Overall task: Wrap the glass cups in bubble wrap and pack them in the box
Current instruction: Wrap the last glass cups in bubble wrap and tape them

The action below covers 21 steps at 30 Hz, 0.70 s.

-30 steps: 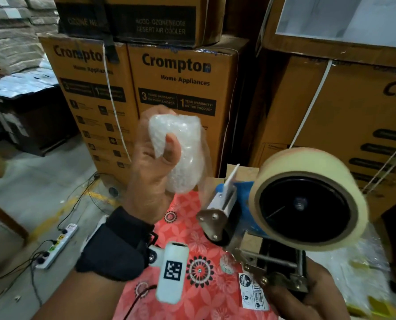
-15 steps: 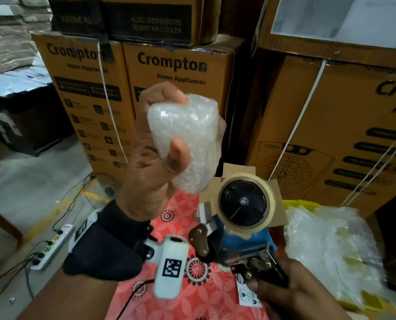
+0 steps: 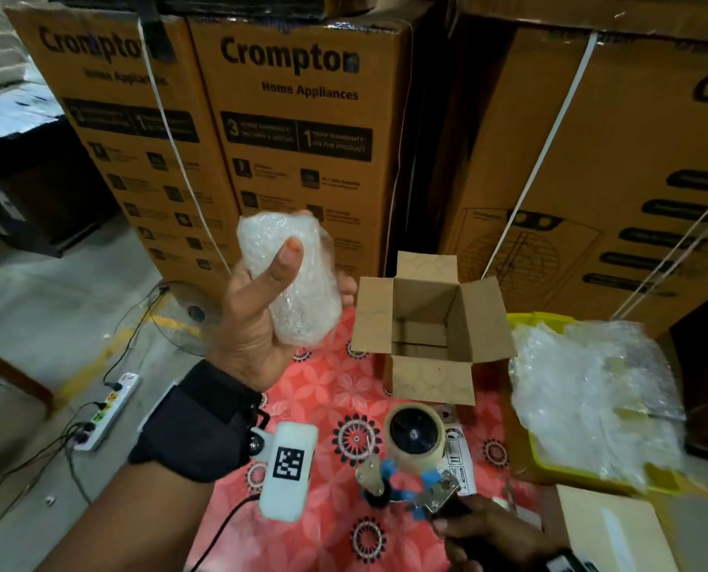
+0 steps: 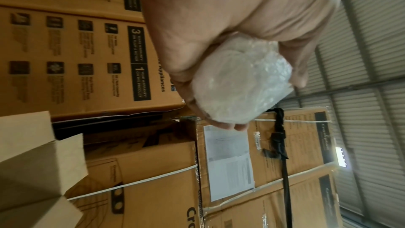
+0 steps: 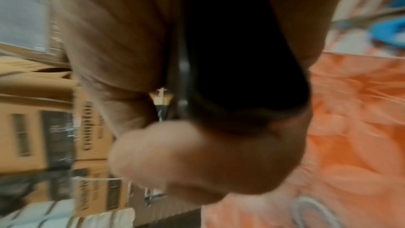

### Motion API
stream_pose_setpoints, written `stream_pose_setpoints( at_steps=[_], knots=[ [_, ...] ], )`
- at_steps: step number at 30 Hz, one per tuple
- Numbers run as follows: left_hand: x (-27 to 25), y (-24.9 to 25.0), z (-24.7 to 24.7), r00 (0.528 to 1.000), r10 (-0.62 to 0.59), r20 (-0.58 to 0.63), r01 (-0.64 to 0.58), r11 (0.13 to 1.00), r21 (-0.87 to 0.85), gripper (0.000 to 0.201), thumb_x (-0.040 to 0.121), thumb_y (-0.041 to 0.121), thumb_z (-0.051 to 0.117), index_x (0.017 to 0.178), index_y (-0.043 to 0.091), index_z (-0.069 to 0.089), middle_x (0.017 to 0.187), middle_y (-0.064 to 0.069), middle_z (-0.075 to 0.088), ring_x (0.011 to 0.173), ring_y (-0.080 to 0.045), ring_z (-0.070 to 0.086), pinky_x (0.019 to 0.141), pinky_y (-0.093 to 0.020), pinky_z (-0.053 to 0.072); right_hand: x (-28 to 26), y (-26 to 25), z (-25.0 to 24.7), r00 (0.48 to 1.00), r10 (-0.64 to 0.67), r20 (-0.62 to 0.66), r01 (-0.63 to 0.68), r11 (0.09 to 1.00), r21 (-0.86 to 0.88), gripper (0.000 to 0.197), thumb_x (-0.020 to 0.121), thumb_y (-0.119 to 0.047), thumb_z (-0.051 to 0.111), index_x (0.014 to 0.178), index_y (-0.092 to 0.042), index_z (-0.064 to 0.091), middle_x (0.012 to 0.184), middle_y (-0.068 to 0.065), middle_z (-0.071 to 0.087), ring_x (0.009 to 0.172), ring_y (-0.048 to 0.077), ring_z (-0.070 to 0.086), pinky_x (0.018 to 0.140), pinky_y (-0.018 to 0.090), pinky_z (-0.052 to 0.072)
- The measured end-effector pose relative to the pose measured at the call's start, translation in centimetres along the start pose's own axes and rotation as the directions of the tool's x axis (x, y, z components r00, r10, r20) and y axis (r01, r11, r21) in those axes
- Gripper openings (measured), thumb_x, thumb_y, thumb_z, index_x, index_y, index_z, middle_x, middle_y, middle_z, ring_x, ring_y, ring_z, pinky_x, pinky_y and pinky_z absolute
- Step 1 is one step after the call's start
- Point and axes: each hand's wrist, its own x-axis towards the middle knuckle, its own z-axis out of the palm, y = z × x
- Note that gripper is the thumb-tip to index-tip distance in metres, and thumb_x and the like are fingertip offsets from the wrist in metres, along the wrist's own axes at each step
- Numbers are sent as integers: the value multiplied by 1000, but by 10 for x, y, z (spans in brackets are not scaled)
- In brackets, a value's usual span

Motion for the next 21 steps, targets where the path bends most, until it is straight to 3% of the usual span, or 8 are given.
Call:
stream_pose_setpoints(
  at_steps=[3,7,10,13,15,17,19,21],
  knots=[
    [-2,-8,-8,998,-58,-19,56,996,-74,84,74,40,95,138,9,51,110,-13,63,89,-33,65,83,-46,60,31,27,-12,999,33,-11,-30,984,174,77,92,15,66,157,-13,38,77,22,62,60,29,63,55,34,51],
    [-5,-11,-15,995,-97,-36,92,987,-132,77,77,38,94,136,9,54,118,-19,64,91,-32,63,83,-46,59,56,39,-16,995,63,-71,-55,992,116,77,81,13,79,151,-3,50,75,18,64,57,28,63,51,32,50],
    [-5,-12,-18,991,-130,-43,122,981,-149,80,78,38,93,137,7,49,118,-20,65,93,-30,63,86,-44,58,69,33,-8,995,71,-76,-64,994,88,54,81,8,80,132,2,62,66,18,57,46,25,56,42,27,44],
    [-6,-14,-21,987,-148,-69,138,982,-127,85,75,39,96,138,6,49,116,-19,64,96,-30,63,91,-44,56,78,25,1,978,21,-207,-26,1000,-18,28,75,4,82,102,4,72,62,18,59,41,24,56,42,25,44],
    [-8,-15,-22,986,-149,-79,140,985,-103,87,73,40,97,140,6,51,116,-19,65,98,-30,64,92,-46,56,88,25,-5,940,25,-340,-60,994,-93,31,69,-18,95,93,-2,83,62,18,63,48,24,60,49,30,50],
    [-7,-16,-24,984,-151,-92,140,983,-117,93,73,43,96,145,4,52,117,-20,66,102,-31,66,93,-47,58,100,29,-23,921,-92,-379,-60,926,-372,49,42,-56,100,75,-22,86,67,4,74,64,19,68,66,33,56],
    [-10,-10,-31,980,-149,-131,126,977,-170,101,73,43,95,153,5,49,122,-20,66,106,-32,68,95,-49,58,112,25,-35,890,-159,-426,-153,778,-609,34,51,-60,89,55,-29,76,57,-9,68,63,9,64,65,28,51],
    [-9,-12,-31,976,-156,-149,121,968,-221,99,73,40,95,156,10,49,126,-17,65,108,-33,69,97,-53,56,92,5,-22,863,-218,-456,-250,600,-760,42,64,-63,77,60,-25,60,62,-10,58,62,7,53,58,24,43]
  ],
)
